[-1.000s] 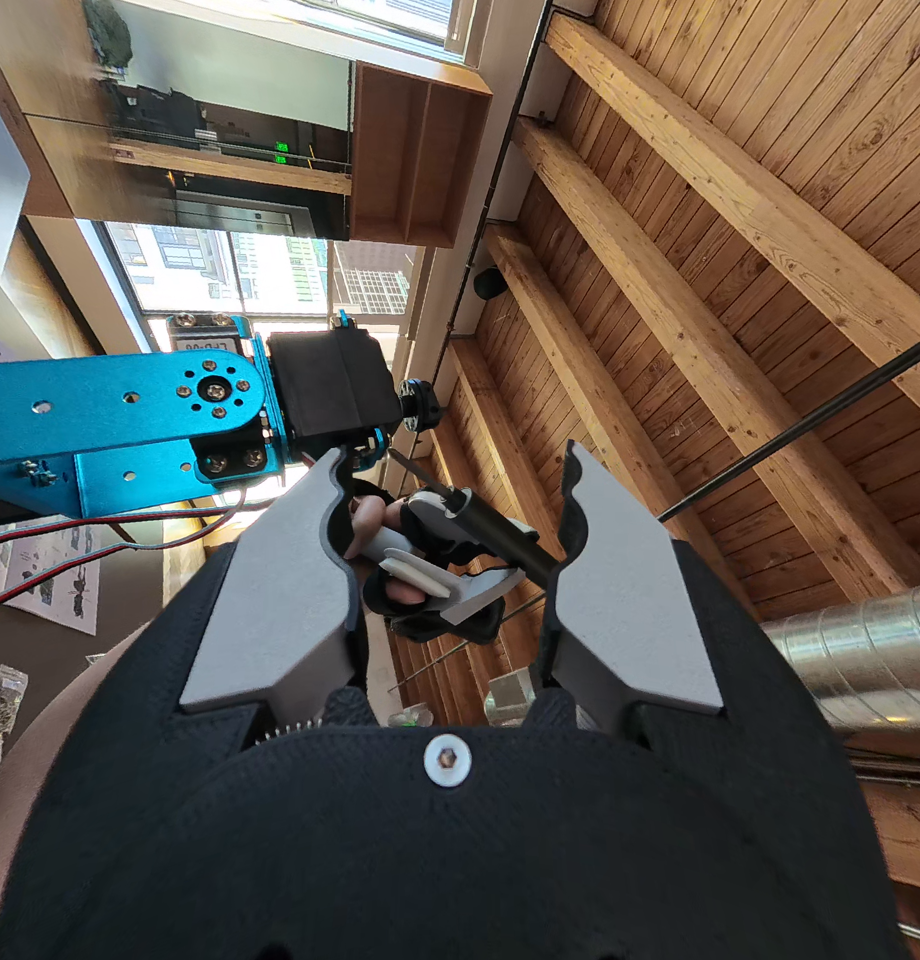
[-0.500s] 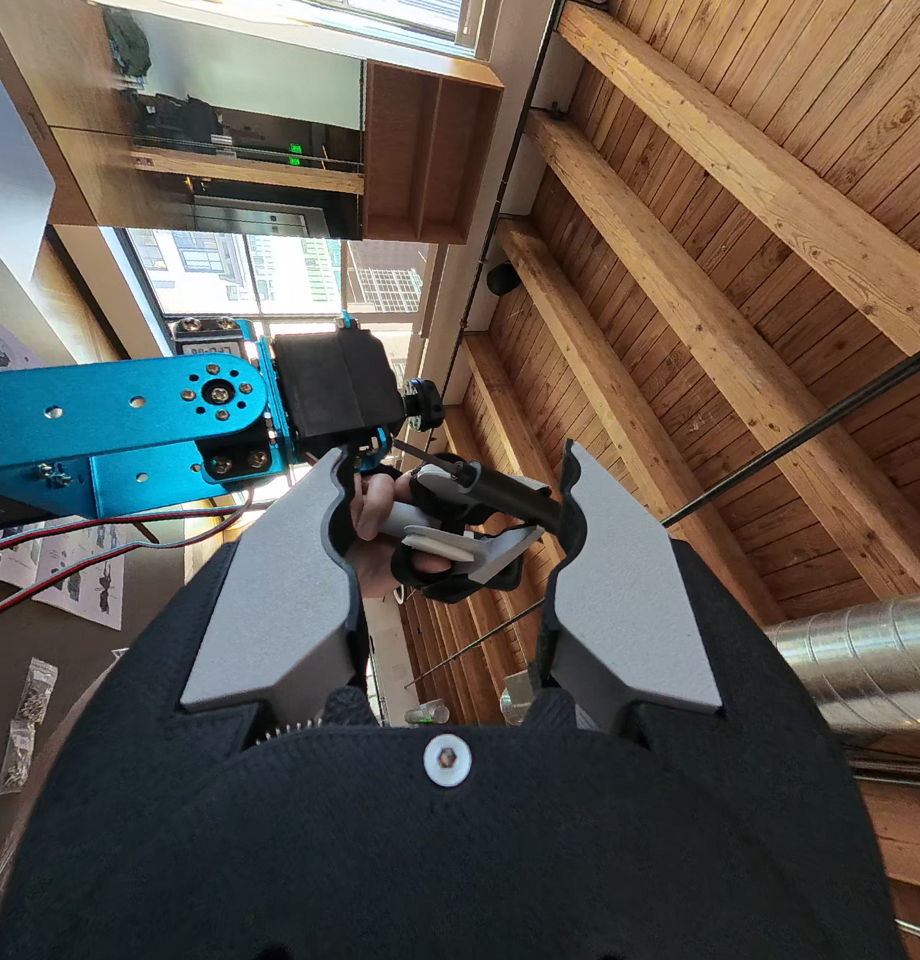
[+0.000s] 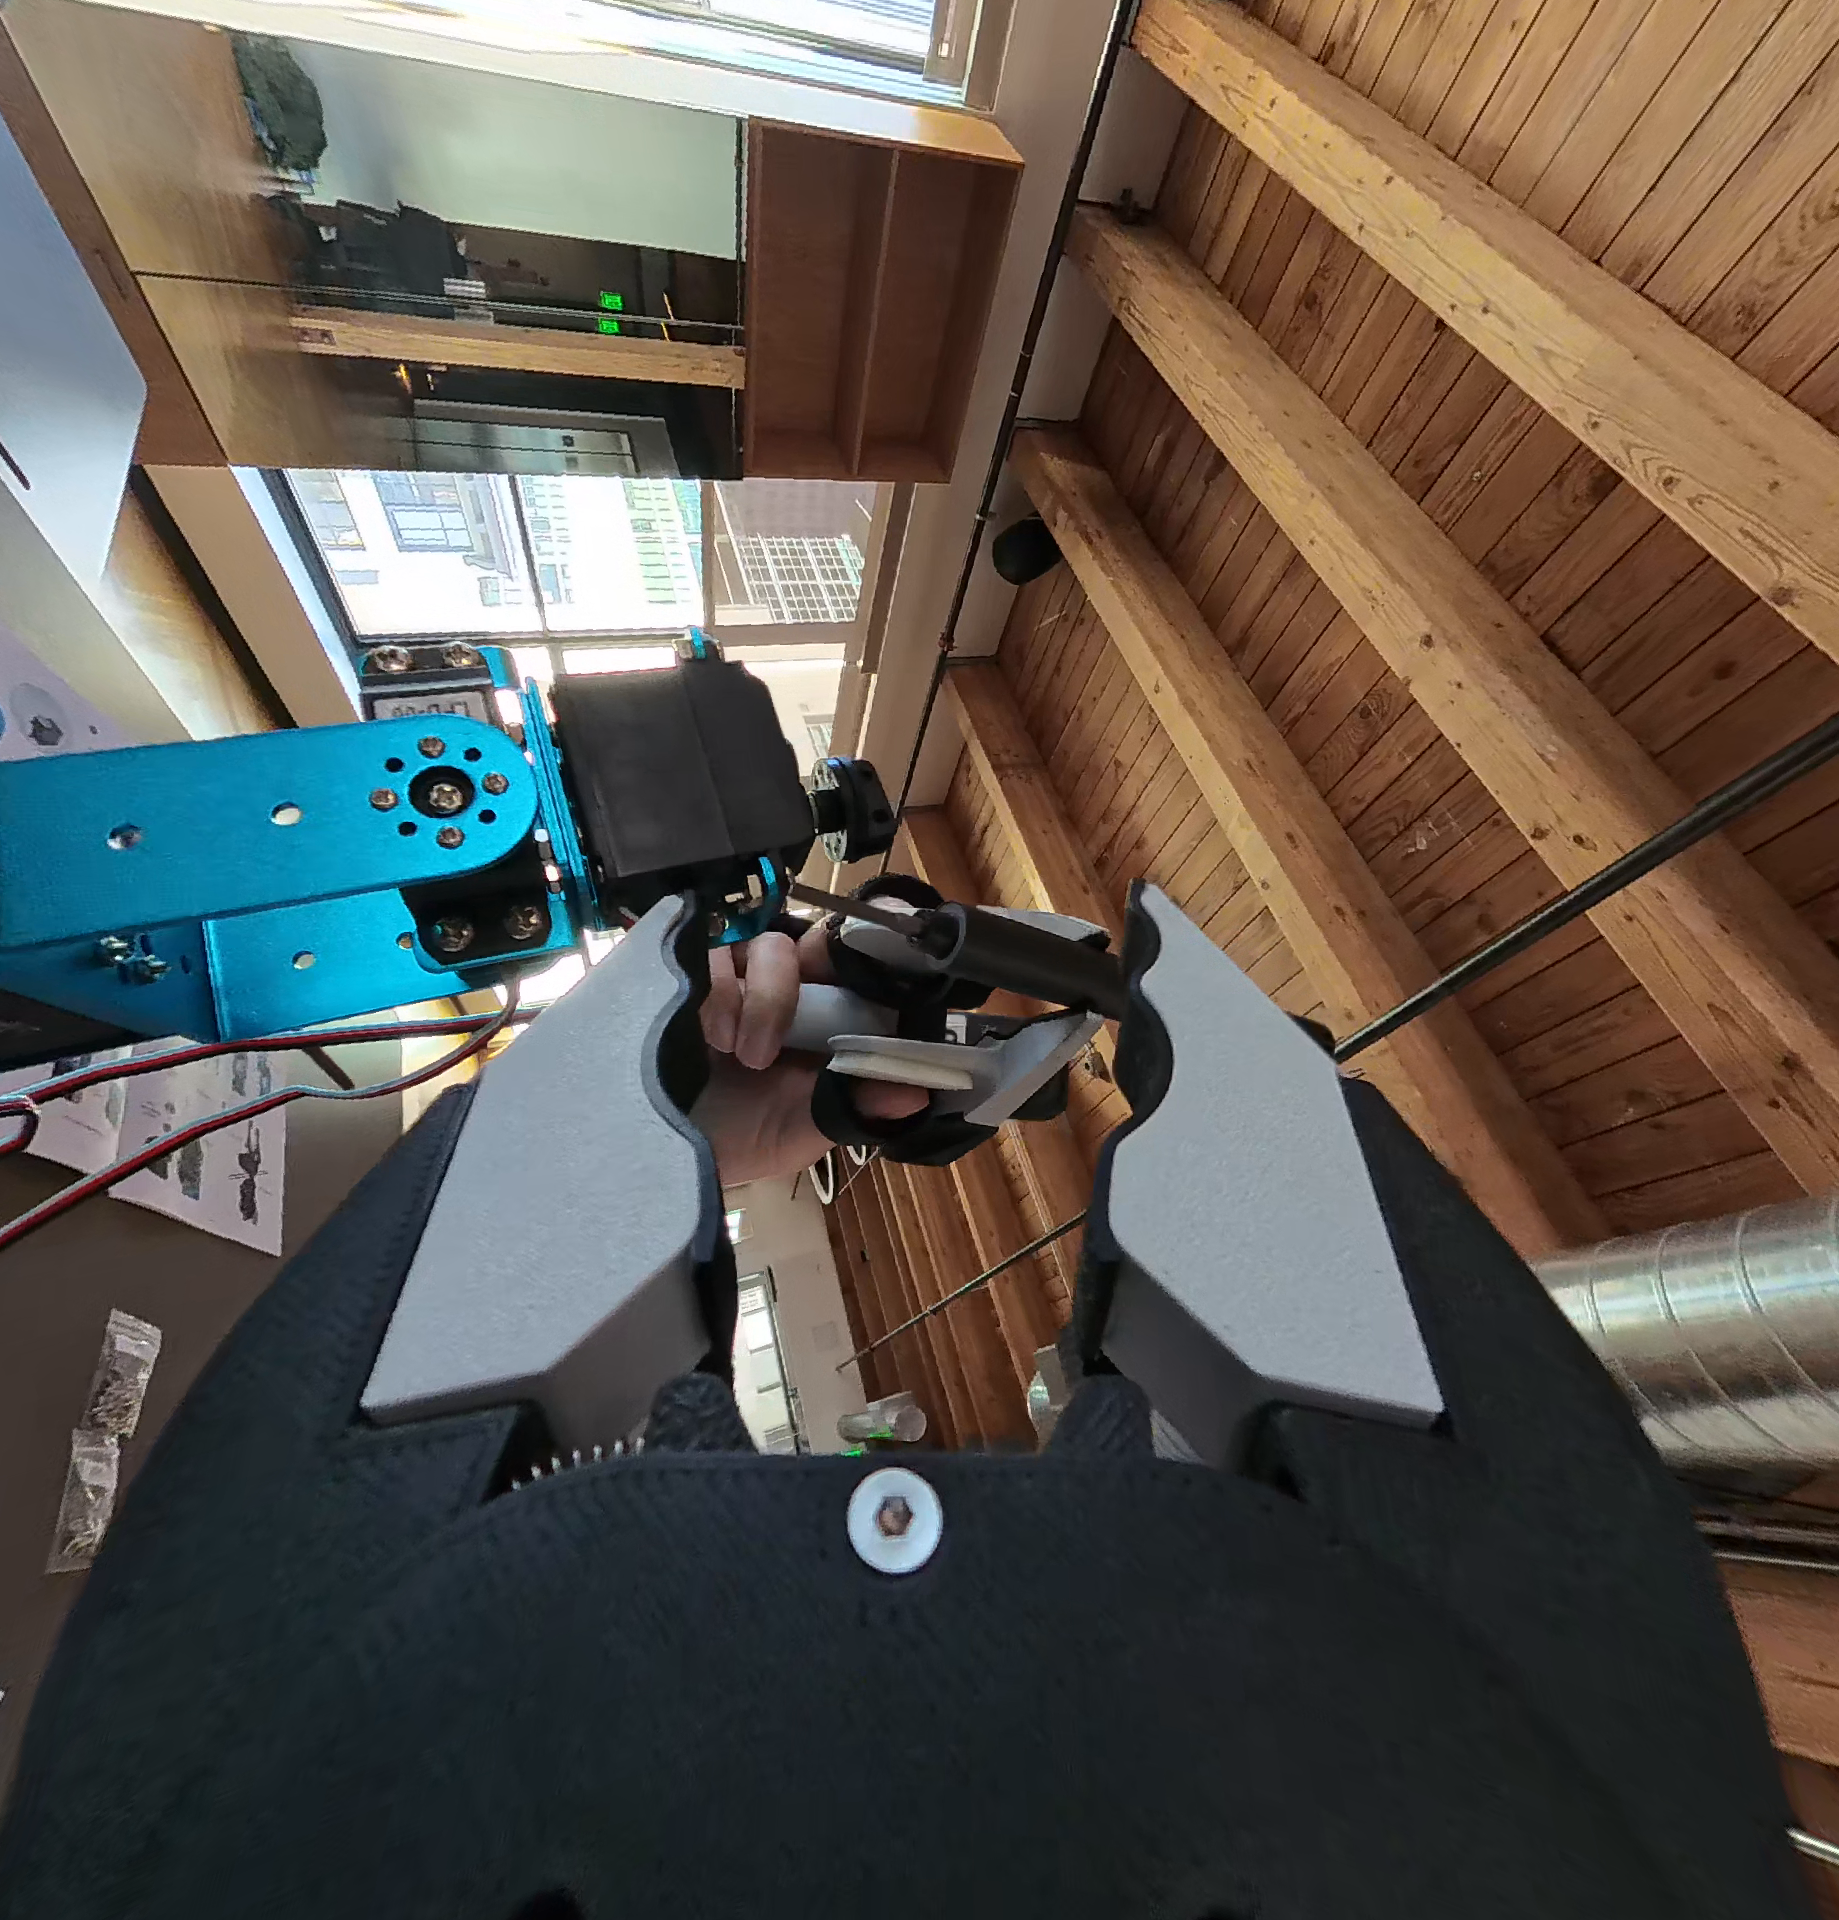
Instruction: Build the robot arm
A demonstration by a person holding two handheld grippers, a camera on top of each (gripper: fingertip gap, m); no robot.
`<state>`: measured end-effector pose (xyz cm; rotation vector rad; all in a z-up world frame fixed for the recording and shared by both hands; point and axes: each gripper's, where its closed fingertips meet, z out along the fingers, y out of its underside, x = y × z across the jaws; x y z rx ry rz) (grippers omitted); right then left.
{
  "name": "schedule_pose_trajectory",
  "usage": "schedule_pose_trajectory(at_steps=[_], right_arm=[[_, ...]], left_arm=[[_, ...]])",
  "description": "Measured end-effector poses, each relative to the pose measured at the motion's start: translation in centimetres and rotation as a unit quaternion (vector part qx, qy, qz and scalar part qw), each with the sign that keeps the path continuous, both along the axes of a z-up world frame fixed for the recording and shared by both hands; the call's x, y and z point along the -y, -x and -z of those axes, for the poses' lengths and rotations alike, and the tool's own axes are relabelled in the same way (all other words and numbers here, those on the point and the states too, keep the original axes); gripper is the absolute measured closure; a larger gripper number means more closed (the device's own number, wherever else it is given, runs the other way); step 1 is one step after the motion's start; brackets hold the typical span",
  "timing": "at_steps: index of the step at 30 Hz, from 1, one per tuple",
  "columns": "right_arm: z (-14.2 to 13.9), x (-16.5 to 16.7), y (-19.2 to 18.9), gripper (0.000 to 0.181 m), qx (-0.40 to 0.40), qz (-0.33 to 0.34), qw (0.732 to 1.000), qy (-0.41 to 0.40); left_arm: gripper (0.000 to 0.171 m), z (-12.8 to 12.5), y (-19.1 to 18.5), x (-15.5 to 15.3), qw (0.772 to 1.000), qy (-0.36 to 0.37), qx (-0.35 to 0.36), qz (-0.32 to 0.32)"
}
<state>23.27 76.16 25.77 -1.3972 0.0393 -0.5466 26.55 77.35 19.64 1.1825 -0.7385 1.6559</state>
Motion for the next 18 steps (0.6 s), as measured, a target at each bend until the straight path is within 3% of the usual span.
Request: schedule_pose_trajectory(at_steps=[18], right_arm=[[-0.3,0.1,-1.2,0.166,-0.049,-0.001,0.999,0.013]], left_arm=[[0.093,-0.1,0.2,0.2,1.000,-0.002,0.005,0.002]])
